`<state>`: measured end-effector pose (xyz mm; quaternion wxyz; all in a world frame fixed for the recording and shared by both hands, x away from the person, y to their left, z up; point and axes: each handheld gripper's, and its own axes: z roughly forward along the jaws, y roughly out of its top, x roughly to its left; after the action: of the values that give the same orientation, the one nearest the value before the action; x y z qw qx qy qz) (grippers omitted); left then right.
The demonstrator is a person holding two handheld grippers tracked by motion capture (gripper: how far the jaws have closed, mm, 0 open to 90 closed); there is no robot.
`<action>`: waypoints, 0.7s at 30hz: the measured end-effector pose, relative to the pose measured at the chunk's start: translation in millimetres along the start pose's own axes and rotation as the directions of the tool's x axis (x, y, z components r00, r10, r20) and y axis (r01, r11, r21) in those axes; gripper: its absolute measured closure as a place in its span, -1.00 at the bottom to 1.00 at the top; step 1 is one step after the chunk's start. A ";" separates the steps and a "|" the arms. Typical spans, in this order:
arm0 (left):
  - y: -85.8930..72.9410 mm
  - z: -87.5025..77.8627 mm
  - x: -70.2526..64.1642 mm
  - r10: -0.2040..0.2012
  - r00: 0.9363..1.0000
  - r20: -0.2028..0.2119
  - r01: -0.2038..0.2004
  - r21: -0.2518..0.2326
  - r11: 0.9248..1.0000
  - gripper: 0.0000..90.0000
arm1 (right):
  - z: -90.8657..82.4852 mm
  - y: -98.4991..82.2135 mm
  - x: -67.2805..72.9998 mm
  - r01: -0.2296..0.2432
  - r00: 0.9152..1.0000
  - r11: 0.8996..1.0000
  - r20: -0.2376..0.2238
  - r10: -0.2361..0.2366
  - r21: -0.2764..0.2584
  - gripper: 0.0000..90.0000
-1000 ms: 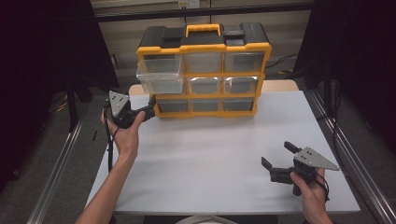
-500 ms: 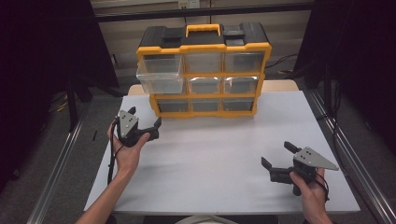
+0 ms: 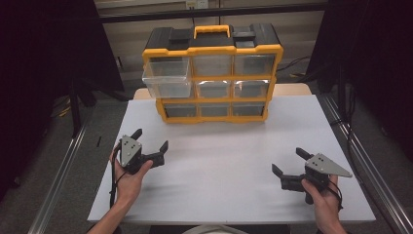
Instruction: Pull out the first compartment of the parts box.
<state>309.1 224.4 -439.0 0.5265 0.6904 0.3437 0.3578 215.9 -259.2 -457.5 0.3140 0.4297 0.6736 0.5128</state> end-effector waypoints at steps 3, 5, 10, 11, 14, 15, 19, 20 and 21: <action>-5.3 -3.5 -0.6 -0.021 1.000 0.011 0.021 0.004 1.000 -0.95 | -0.7 -0.1 -0.3 -0.005 1.000 1.000 0.001 0.005 -0.004 -1.00; -6.8 -7.6 1.0 -0.026 1.000 0.014 0.026 0.006 1.000 -0.95 | -0.8 -0.5 -1.2 -0.008 1.000 1.000 0.005 0.008 -0.001 -1.00; -11.5 -18.4 3.5 -0.061 0.998 0.031 0.060 0.014 0.998 -0.94 | -0.5 -0.6 -1.0 -0.005 1.000 1.000 0.001 0.005 -0.003 -1.00; -11.4 -21.4 5.1 -0.047 0.999 0.020 0.047 0.018 0.999 -0.94 | -0.6 -0.6 -0.8 -0.007 1.000 1.000 -0.002 0.007 -0.003 -1.00; -12.9 -28.8 8.7 -0.059 0.998 0.027 0.058 0.012 0.998 -0.94 | -0.6 -0.6 -0.8 -0.007 1.000 1.000 -0.001 0.007 -0.002 -1.00; -14.3 -30.7 9.4 -0.054 0.998 0.024 0.054 0.014 0.998 -0.93 | -0.6 -0.5 -0.9 -0.007 1.000 1.000 -0.001 0.007 -0.003 -1.00; -17.9 -38.4 12.3 -0.048 0.998 0.037 0.047 0.028 0.998 -0.93 | -0.3 -0.6 -0.9 -0.006 1.000 1.000 0.001 0.006 -0.001 -1.00; -18.9 -40.7 11.8 -0.054 0.998 0.022 0.053 0.028 0.998 -0.93 | -0.1 -0.6 -1.0 -0.006 1.000 1.000 0.002 0.006 0.000 -1.00; -20.0 -42.8 12.1 -0.065 0.998 0.023 0.065 0.024 0.998 -0.93 | -0.1 -0.6 -0.9 -0.006 1.000 1.000 0.002 0.006 0.000 -1.00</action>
<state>276.7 259.5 -448.8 0.5340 0.6890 0.3638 0.3282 216.1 -260.2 -458.1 0.3134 0.4322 0.6719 0.5133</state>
